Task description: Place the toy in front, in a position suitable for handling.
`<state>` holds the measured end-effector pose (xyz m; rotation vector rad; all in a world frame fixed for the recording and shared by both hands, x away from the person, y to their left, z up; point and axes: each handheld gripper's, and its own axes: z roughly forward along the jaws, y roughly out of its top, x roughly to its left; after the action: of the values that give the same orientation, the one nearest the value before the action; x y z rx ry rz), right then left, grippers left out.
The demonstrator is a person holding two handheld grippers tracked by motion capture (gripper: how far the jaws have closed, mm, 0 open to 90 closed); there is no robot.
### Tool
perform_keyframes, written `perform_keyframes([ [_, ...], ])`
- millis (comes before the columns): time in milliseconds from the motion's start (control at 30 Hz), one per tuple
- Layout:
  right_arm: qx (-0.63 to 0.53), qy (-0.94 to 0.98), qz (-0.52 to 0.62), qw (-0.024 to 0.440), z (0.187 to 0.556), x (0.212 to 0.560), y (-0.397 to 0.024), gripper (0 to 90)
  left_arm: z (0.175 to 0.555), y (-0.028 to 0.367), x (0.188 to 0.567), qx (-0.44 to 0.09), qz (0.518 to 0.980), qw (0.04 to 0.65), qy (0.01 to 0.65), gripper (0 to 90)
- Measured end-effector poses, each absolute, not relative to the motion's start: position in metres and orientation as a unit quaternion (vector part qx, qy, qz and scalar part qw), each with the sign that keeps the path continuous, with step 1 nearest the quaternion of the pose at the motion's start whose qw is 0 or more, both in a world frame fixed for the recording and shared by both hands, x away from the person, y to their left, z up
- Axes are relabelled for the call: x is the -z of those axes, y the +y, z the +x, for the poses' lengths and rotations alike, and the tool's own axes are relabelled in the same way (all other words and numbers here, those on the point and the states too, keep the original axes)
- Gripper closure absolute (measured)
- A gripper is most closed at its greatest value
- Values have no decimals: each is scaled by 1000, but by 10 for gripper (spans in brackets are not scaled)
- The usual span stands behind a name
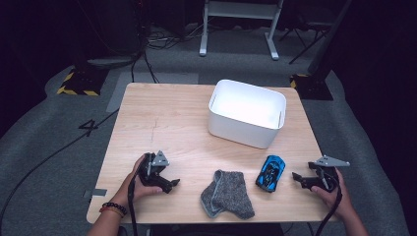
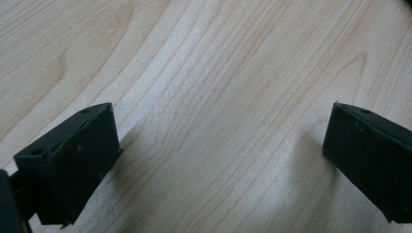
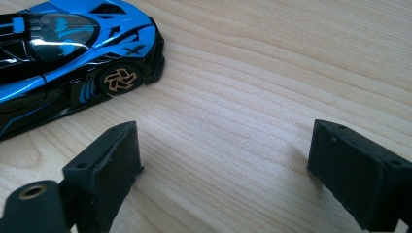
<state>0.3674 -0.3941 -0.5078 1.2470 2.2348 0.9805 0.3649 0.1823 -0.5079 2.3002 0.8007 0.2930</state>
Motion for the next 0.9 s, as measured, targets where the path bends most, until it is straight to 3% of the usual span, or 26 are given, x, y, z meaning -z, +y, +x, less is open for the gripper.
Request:
perform_keyframes([
  [600, -350, 799, 447, 200, 368, 508, -394, 114, 365, 182, 507, -111, 885, 333, 306, 7],
  [733, -349, 799, 447, 200, 368, 508, -394, 114, 369, 180, 500, -94, 882, 352, 300, 220],
  [800, -350, 799, 447, 200, 368, 508, -394, 114, 373, 179, 496, -86, 885, 356, 287, 136],
  [867, -350, 799, 447, 200, 368, 508, -394, 115, 376, 178, 492, -88, 884, 363, 282, 203],
  [900, -350, 799, 447, 200, 368, 508, -394, 115, 377, 178, 491, -83, 883, 366, 280, 164],
])
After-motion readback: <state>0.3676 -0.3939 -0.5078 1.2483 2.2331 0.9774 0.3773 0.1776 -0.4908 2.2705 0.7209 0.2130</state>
